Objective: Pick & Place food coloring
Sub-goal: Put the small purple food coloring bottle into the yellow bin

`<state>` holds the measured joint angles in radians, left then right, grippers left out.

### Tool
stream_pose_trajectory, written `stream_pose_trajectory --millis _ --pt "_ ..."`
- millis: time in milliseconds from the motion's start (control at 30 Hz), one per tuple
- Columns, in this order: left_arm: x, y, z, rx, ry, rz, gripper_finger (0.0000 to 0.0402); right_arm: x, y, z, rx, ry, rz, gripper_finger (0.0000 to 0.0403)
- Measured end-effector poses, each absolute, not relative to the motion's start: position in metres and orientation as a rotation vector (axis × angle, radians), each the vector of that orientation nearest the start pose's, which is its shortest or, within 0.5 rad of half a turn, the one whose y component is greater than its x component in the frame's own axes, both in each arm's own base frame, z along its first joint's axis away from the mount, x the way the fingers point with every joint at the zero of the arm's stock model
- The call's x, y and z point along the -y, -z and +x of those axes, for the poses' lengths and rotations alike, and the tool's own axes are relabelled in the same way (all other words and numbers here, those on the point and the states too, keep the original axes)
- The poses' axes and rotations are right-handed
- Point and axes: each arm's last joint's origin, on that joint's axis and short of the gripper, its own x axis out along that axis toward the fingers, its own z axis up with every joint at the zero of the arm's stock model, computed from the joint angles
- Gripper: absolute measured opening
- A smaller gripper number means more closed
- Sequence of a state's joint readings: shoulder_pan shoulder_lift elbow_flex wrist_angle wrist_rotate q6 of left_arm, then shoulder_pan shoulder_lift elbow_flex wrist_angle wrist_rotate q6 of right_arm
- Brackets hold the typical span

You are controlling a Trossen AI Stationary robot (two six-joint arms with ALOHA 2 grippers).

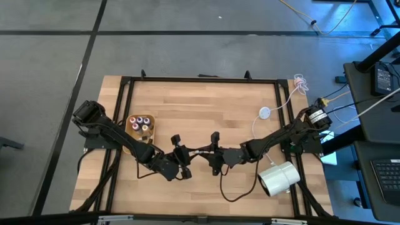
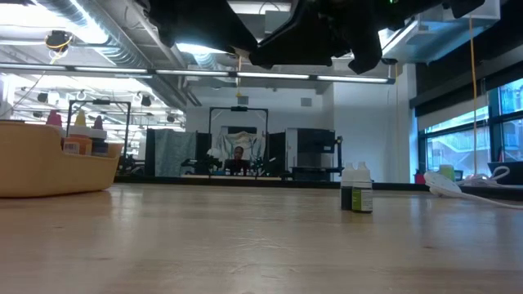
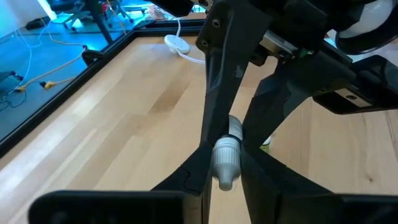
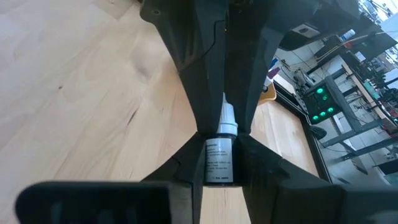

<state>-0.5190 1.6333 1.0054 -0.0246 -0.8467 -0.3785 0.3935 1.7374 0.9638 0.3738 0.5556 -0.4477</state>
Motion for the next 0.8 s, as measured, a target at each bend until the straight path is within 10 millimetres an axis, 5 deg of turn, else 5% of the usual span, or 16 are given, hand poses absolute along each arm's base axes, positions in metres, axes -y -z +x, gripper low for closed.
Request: stream_pose_trajectory --millis 400,800 --pt "0.15 -0.218 0.305 -0.449 -0.384 0.052 0.0063 -0.127 -0.198 0.344 -0.399 0.038 -0.627 0.0096" --pt "0.147 -0.226 0.294 -0.507 -0.339 0.025 0.0061 -0.119 -0.191 0.341 -0.493 0.135 -0.625 0.0267"
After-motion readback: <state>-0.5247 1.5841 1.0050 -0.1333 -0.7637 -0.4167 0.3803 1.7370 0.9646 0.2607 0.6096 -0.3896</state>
